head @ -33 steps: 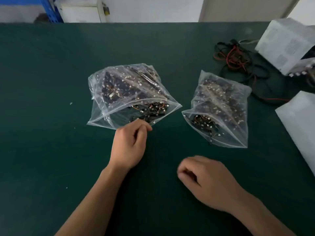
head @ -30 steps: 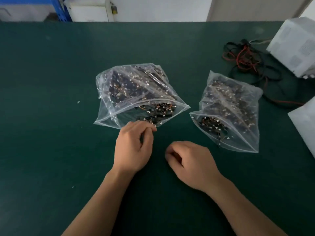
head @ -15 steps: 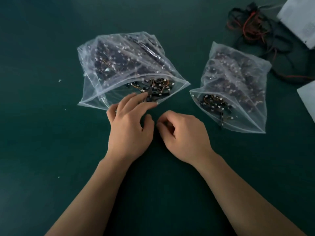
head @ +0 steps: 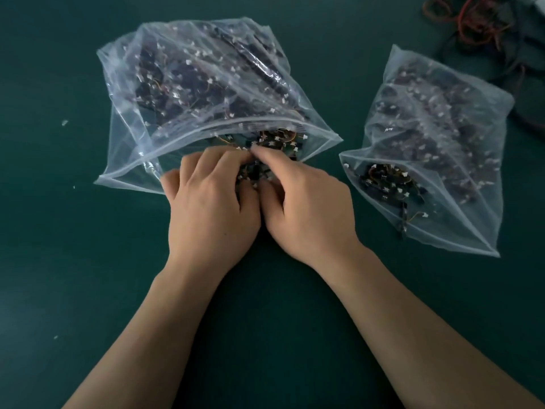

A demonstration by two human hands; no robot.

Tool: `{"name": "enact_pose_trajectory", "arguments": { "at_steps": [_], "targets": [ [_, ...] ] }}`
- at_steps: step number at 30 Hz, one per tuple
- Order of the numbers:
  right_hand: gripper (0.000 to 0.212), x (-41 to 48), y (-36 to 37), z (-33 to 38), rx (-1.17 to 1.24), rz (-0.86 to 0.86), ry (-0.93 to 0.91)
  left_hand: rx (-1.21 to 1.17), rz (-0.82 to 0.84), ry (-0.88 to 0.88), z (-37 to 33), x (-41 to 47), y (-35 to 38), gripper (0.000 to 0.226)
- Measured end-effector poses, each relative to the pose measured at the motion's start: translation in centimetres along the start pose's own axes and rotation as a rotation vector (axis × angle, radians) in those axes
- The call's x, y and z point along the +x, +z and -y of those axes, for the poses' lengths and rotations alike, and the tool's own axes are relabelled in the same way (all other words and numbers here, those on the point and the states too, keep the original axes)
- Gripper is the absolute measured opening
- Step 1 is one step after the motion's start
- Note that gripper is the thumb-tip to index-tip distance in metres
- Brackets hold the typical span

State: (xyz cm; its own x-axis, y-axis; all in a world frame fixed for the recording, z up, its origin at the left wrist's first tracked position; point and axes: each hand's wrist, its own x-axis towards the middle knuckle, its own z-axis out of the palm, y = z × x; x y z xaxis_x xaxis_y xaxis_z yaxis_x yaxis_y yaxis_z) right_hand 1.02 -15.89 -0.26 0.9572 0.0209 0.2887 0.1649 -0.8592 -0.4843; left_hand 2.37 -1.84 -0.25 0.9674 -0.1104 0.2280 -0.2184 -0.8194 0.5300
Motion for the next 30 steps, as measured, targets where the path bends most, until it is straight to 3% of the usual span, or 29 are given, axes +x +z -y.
{"name": "enact_pose_trajectory", "arguments": {
  "at_steps": [19, 24, 30],
  "targets": [
    [0.009, -0.1, 0.0, 0.0, -0.022, 0.017, 0.046, -0.040, -0.029, 0.056, 0.7, -0.8, -0.7, 0.025],
    [0.016, -0.6, 0.0, 0.0, -0.132, -0.009, 0.076, 0.015, -0.049, 0.004, 0.6, -1.0, -0.6, 0.027],
    [0.009, -0.7, -0.3, -0.4, -0.057, 0.022, 0.097, -0.004, -0.085, 0.019, 0.3, -0.9, -0.7, 0.026]
  ]
}}
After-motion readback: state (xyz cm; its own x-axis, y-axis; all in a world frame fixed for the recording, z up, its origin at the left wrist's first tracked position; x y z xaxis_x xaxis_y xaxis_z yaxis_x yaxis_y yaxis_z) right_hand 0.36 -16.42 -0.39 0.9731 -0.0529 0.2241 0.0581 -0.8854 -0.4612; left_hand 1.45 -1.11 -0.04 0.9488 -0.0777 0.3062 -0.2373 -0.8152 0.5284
